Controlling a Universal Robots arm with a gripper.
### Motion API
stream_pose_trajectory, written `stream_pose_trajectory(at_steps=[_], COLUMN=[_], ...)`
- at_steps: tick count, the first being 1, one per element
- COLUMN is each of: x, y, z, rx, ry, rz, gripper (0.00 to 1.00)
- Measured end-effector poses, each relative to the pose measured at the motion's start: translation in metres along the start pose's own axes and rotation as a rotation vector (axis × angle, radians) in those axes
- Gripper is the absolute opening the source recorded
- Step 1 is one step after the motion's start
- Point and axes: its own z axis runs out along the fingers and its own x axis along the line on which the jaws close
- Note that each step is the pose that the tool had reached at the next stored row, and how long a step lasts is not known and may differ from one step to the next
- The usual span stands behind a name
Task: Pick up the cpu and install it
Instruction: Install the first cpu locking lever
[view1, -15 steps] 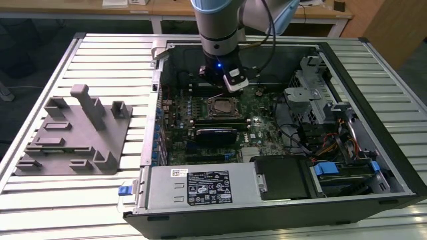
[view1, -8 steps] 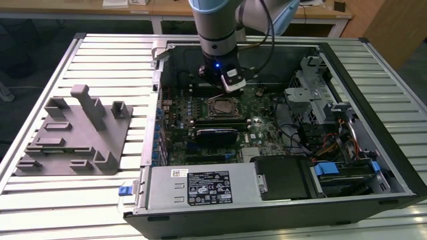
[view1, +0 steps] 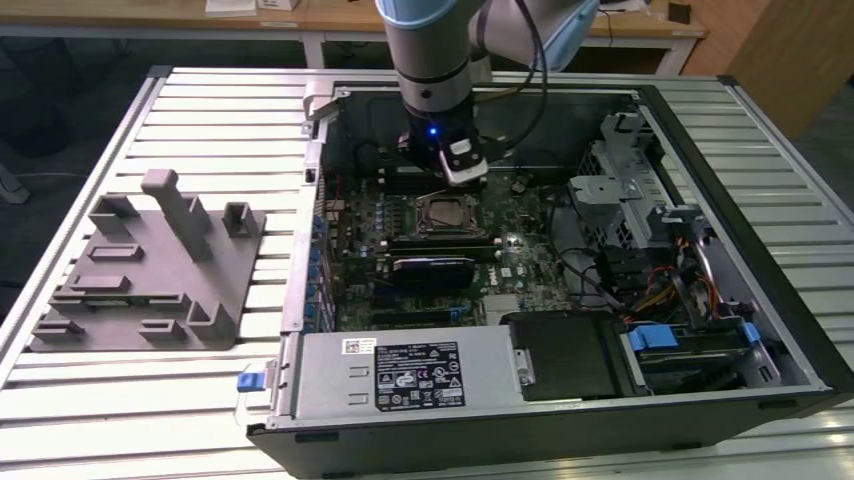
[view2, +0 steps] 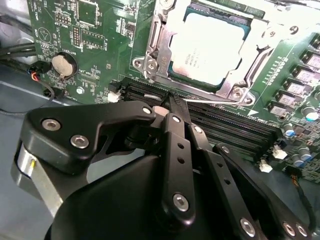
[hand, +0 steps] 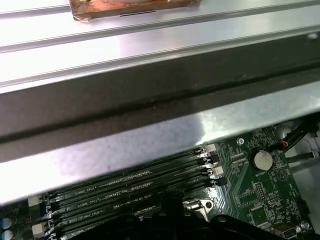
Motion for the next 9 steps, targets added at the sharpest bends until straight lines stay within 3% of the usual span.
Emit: stream_pose_trajectory(at_steps=[9], x=[0.0052], y=[0.0022], z=[0.0033], rx=[0.0049], ry=[-0.0119], rz=[0.03], gripper=[0.11])
